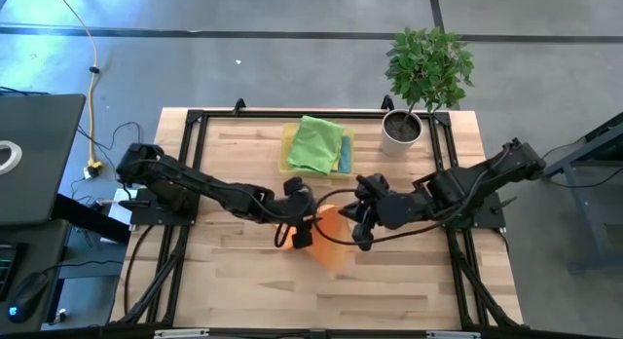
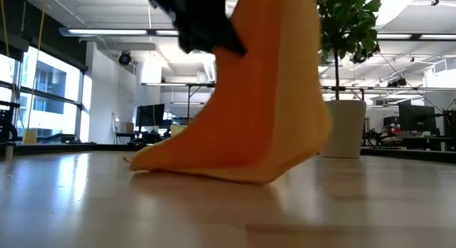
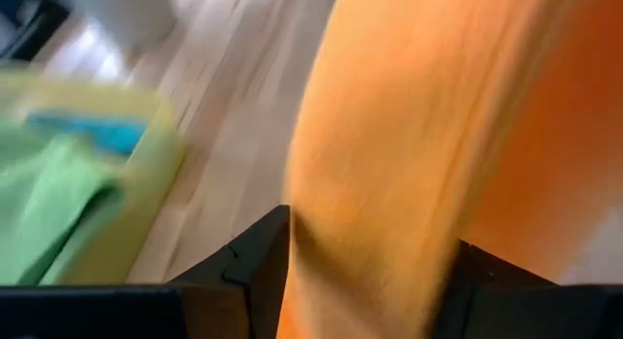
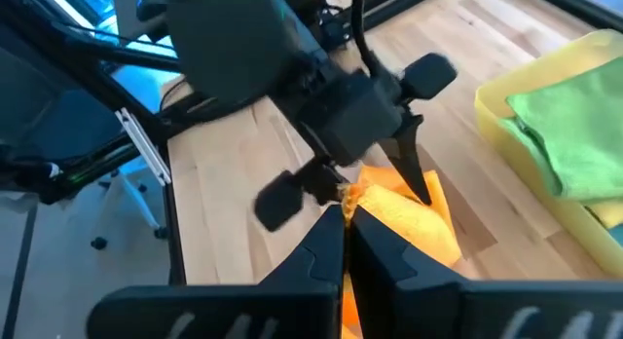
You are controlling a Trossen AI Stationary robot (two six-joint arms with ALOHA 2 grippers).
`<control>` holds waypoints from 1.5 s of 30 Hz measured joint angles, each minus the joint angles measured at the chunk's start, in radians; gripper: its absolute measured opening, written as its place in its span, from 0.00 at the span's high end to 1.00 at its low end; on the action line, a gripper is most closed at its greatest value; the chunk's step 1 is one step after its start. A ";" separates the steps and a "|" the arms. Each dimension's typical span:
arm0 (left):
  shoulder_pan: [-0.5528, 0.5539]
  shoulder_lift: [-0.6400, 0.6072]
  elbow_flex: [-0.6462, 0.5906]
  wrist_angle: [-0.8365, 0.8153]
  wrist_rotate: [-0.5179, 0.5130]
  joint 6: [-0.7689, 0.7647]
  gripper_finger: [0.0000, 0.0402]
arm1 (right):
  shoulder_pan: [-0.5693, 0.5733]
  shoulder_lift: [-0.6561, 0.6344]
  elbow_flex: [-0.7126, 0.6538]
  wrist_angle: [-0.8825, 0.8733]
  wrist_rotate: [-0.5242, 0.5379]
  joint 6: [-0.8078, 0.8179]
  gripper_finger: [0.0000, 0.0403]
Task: Fold microfiber towels
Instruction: Fold the orange microfiber cloth
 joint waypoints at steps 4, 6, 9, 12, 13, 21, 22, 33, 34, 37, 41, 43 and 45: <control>-0.005 0.001 0.001 -0.118 -0.049 -0.057 0.61 | 0.000 0.000 0.015 -0.001 0.027 0.000 1.00; -0.009 0.000 0.000 -0.179 -0.065 -0.093 0.61 | 0.000 0.000 0.021 -0.002 0.032 -0.006 1.00; -0.020 0.001 0.000 -0.250 -0.082 -0.129 0.61 | 0.001 0.000 0.021 -0.002 0.032 -0.011 1.00; -0.031 0.001 0.000 -0.305 -0.072 -0.131 0.61 | 0.001 0.000 0.021 -0.001 0.032 -0.016 1.00; -0.035 0.002 0.000 -0.314 -0.063 -0.131 0.61 | 0.001 0.000 0.021 0.000 0.032 -0.015 1.00; -0.067 0.044 -0.001 -0.326 -0.019 -0.160 0.63 | 0.001 0.000 0.021 0.016 0.032 -0.019 1.00; -0.073 0.045 -0.003 -0.340 -0.016 -0.171 0.64 | 0.001 0.000 0.021 0.017 0.033 -0.019 1.00; -0.144 0.091 -0.068 -0.285 0.007 -0.375 0.75 | 0.001 0.001 0.021 0.024 0.041 -0.062 1.00; -0.150 0.090 -0.070 -0.294 0.003 -0.391 0.77 | 0.001 0.000 0.021 0.026 0.042 -0.068 1.00; -0.165 0.079 -0.071 -0.307 0.009 -0.423 0.85 | 0.001 0.000 0.021 0.022 0.041 -0.086 1.00; -0.183 0.045 -0.039 -0.381 0.028 -0.454 0.98 | 0.002 0.000 0.021 -0.010 0.034 -0.092 1.00; -0.190 0.030 0.003 -0.437 0.019 -0.462 0.98 | 0.014 0.000 0.021 -0.033 0.029 -0.108 1.00; -0.198 -0.010 0.047 -0.552 -0.012 -0.467 0.98 | 0.030 0.000 0.021 -0.053 0.028 -0.123 1.00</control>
